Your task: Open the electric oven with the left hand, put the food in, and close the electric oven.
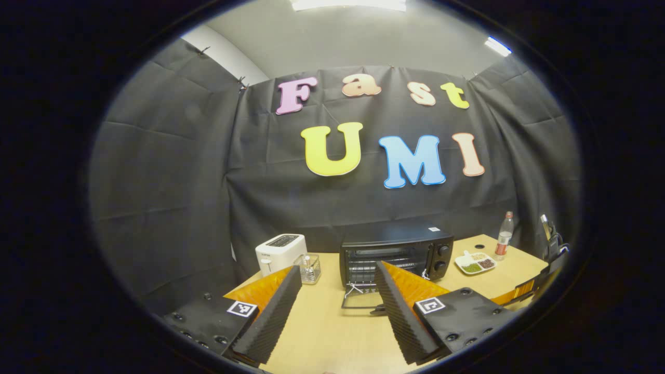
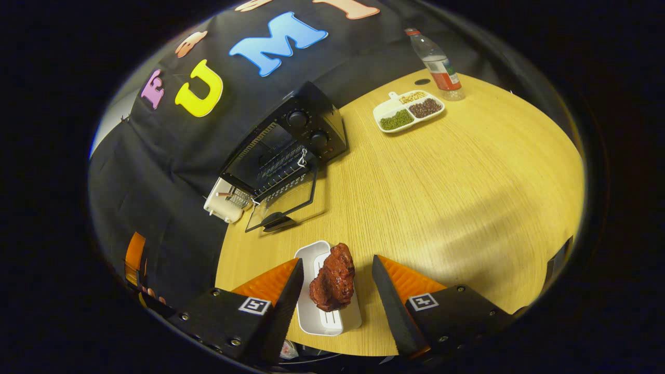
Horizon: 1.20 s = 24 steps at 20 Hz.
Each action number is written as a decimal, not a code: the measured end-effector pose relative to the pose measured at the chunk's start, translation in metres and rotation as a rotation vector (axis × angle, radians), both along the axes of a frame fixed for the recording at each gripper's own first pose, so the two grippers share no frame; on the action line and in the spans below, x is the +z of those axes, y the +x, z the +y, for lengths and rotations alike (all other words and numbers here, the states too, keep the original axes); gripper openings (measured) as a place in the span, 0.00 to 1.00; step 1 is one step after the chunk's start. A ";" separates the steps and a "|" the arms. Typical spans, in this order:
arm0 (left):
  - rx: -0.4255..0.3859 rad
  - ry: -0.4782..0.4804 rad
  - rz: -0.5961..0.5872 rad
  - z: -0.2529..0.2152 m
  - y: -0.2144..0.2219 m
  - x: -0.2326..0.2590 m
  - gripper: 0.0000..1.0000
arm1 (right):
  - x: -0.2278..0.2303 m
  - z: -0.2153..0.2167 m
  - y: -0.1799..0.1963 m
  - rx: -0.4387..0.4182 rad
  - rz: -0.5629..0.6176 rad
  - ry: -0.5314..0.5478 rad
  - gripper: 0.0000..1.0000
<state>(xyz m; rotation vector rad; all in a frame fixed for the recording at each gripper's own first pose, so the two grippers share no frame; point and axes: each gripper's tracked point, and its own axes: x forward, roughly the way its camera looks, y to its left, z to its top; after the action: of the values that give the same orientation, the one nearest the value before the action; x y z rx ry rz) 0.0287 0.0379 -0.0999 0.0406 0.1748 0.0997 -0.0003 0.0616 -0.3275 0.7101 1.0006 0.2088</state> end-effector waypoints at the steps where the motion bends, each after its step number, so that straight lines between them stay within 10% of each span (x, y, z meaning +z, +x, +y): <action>1: 0.002 -0.001 0.003 0.000 0.000 0.000 0.95 | -0.002 -0.002 0.000 -0.019 0.013 0.003 0.67; 3: 0.007 0.003 0.008 0.003 0.000 -0.003 0.97 | 0.000 0.002 -0.001 -0.032 0.025 0.053 0.41; 6: 0.006 0.003 0.018 0.001 0.000 -0.008 1.00 | 0.007 -0.005 -0.006 -0.023 0.017 0.053 0.41; 7: 0.008 0.004 0.019 0.002 0.001 -0.008 0.95 | 0.003 -0.005 0.000 -0.031 0.017 0.074 0.19; 10: 0.016 -0.004 0.019 0.005 0.002 -0.008 0.99 | 0.011 0.010 0.007 -0.052 -0.012 0.116 0.09; 24: 0.010 -0.033 0.016 0.016 0.017 -0.015 0.95 | 0.082 0.039 0.072 -0.109 -0.171 0.197 0.09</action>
<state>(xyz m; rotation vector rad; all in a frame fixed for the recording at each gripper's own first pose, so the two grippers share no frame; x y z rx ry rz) 0.0459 0.0541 -0.1151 0.0076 0.1929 0.1060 0.0718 0.1010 -0.2457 0.9082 0.7818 0.2704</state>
